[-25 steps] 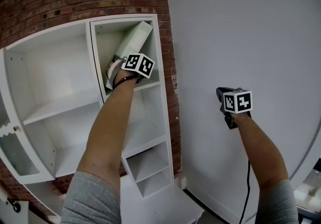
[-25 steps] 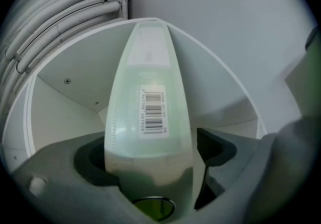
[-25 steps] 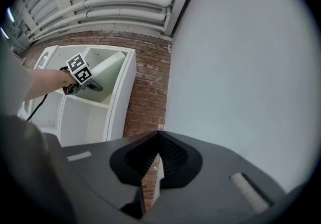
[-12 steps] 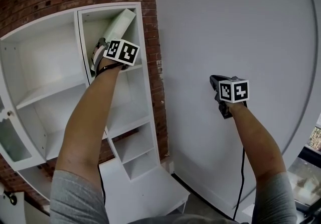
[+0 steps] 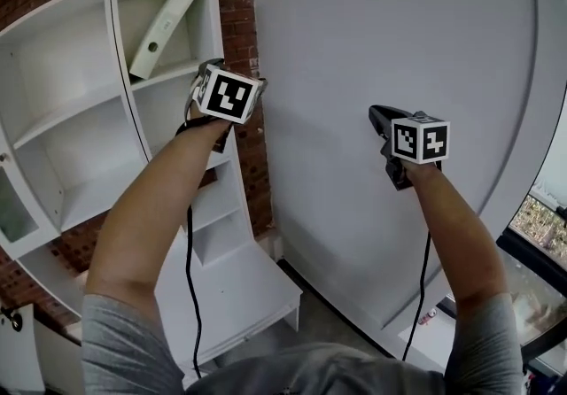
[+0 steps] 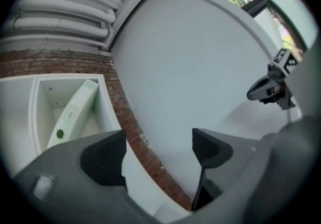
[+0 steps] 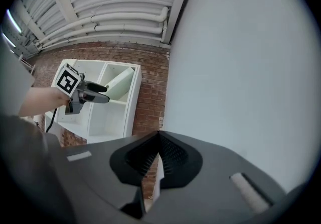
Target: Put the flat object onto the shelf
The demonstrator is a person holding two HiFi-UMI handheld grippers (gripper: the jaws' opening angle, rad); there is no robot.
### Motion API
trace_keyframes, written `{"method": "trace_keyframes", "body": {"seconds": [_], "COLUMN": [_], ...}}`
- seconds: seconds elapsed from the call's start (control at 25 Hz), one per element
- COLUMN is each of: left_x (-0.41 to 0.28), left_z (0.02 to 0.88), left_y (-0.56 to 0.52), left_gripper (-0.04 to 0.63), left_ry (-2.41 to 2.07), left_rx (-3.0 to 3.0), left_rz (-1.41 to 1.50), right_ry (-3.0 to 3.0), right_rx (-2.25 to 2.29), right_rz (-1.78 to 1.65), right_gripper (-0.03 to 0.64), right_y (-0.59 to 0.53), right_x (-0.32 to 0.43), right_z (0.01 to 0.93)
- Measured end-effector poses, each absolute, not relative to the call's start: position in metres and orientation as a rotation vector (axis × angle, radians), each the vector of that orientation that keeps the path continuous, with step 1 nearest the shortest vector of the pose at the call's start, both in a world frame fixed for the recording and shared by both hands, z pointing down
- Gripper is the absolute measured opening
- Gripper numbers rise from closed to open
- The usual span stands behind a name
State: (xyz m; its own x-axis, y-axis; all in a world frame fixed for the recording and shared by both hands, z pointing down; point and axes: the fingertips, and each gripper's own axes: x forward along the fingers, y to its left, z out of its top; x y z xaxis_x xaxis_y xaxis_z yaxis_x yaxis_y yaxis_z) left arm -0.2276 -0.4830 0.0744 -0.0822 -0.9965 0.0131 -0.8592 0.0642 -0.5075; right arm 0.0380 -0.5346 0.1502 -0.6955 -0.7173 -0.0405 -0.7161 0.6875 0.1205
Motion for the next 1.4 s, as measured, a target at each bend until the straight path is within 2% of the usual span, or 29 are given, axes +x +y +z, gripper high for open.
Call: {"method": "trace_keyframes", "body": {"seconds": [0.32,0.6,0.88,1.24,1.4], "left_x": [-0.104,-0.049,-0.023,-0.026,-0.029], "left_z": [0.203,0.326,0.427,0.516,0.547], "left_y": [-0.466,-0.438,-0.41,-0.386,-0.369], "left_gripper": [0.36,0.242,0.147,0.014,0.002], "left_ry": [1.716,1.511,1.265,1.171,1.185], "left_rx": [-2.289,-2.61,-2.872,-3.034,-3.114], "left_rz": [-0.435,-0.286,-0.153,-0.116,-0.083], "right_ry": [-2.889,-2.857,-2.79,-2.761,-2.742], "right_rx": [1.212,1.236,1.272,1.283,1.245], "right_rz": [-0.08,-0.008,0.076,0.25,0.3], "right_gripper": [0.009,0.009,0.009,0.009,0.009], "right_y": [-0.487,-0.451,-0.428,-0.401,-0.384], "right_x": [0.104,0.137,0.142,0.138,0.129], "right_z": [0.218,0.3,0.389,0.488,0.529]}}
